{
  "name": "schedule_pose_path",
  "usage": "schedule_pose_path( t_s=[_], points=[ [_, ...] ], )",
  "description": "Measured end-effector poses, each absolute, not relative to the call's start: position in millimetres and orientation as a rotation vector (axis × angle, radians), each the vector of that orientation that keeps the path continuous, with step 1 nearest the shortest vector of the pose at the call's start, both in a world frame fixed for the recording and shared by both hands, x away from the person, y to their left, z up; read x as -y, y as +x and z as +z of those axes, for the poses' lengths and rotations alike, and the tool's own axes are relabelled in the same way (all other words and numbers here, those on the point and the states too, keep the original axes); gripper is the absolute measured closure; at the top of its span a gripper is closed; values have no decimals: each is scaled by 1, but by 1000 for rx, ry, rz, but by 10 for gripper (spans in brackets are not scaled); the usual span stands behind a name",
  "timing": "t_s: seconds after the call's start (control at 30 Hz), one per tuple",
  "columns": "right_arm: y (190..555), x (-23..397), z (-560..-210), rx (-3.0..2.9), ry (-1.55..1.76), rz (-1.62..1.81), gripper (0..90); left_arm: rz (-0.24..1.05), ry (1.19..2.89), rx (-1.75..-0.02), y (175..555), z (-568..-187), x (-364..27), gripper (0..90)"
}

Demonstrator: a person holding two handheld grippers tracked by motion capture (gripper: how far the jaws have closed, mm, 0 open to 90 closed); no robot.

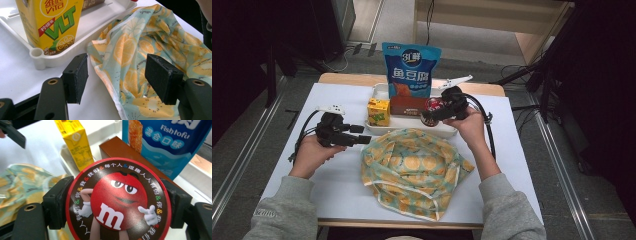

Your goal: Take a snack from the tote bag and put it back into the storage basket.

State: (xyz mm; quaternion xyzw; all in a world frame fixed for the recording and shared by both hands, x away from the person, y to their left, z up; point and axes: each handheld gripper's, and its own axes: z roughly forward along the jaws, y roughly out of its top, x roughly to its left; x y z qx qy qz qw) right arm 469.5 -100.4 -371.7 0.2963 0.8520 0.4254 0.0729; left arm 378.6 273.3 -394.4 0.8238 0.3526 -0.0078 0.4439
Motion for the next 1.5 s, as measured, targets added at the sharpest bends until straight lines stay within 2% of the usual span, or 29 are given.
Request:
schedule_pose_path(
  t_s=[0.6, 1.5],
  points=[
    [486, 98, -399, -2549, 960, 1223, 233, -26, 2053, -867, 379, -396, -272, 356],
    [492, 91, -430, -2604, 1026, 1136, 233, -30, 2056, -861, 379, -396, -271, 354]
  ],
)
